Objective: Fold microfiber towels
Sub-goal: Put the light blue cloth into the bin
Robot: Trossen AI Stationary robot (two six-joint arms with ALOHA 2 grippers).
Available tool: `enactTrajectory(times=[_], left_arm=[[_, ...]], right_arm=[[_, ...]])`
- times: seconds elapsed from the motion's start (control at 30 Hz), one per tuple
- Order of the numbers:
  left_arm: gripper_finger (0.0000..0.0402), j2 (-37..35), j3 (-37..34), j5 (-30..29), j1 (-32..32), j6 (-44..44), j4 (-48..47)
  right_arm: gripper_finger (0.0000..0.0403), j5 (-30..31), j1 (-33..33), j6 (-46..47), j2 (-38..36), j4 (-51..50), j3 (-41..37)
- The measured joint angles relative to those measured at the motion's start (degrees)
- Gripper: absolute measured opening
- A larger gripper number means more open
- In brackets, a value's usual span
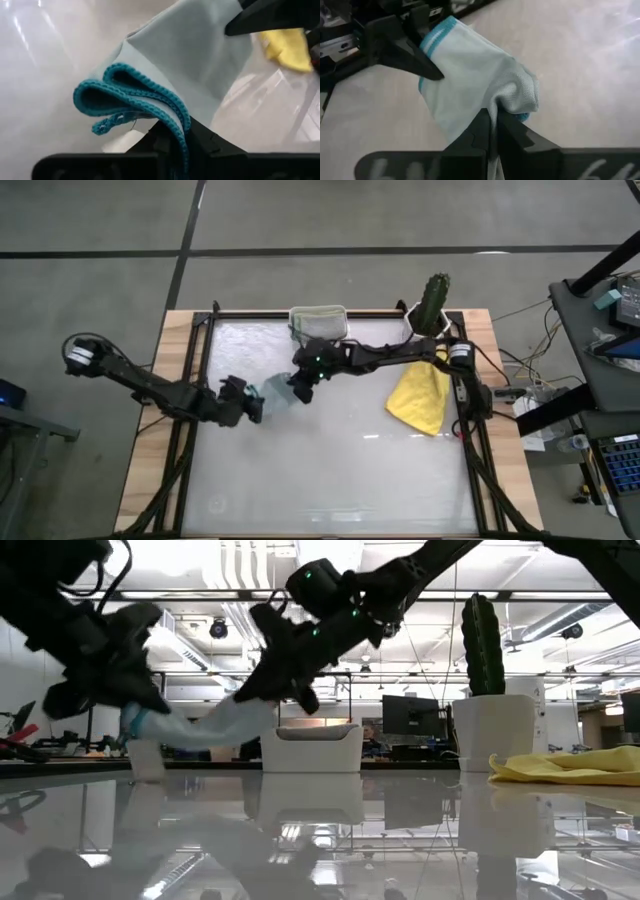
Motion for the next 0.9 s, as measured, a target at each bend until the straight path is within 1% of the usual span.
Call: enactTrajectory(times=[0.13, 0.23, 0.33, 0.47, 0.57, 0.67, 0.8, 0.9], left_arm=[[0.0013, -5.6, 0.3, -1.8, 3.7, 8.7, 0.5], [0.0010, -8.7, 0.3, -1.9, 7.6, 17.6, 5.4], [0.0006, -10.6, 0.4, -0.4, 11.6, 25.7, 9.9], [0.0005, -11.2, 0.6, 2.8, 17.1, 34.1, 15.2], [0.0004, -9.8, 1.0, 6.8, 21.5, 37.8, 20.3], [0.0003, -6.7, 2.2, 11.1, 25.5, 40.8, 22.9], [0.0003, -0.8, 6.3, 16.5, 31.2, 45.7, 23.3], [0.0002, 4.1, 10.7, 22.1, 35.4, 50.5, 24.2]], right_arm=[[0.0013, 1.8, -1.5, -1.6, -3.0, -2.0, 0.0], [0.0013, 2.1, -2.5, -2.6, -5.1, -2.5, 0.0], [0.0013, 2.1, -3.4, -3.8, -6.9, -3.9, 0.0], [0.0013, 3.0, -5.0, -5.0, -9.0, -5.7, 0.0], [0.0013, 3.1, -6.1, -5.6, -10.6, -6.9, 0.1], [0.0013, 3.2, -7.0, -6.3, -11.7, -8.5, 0.1], [0.0013, 3.2, -8.4, -7.7, -13.3, -10.0, 0.0], [0.0013, 3.7, -9.8, -8.7, -14.0, -11.3, 0.0]])
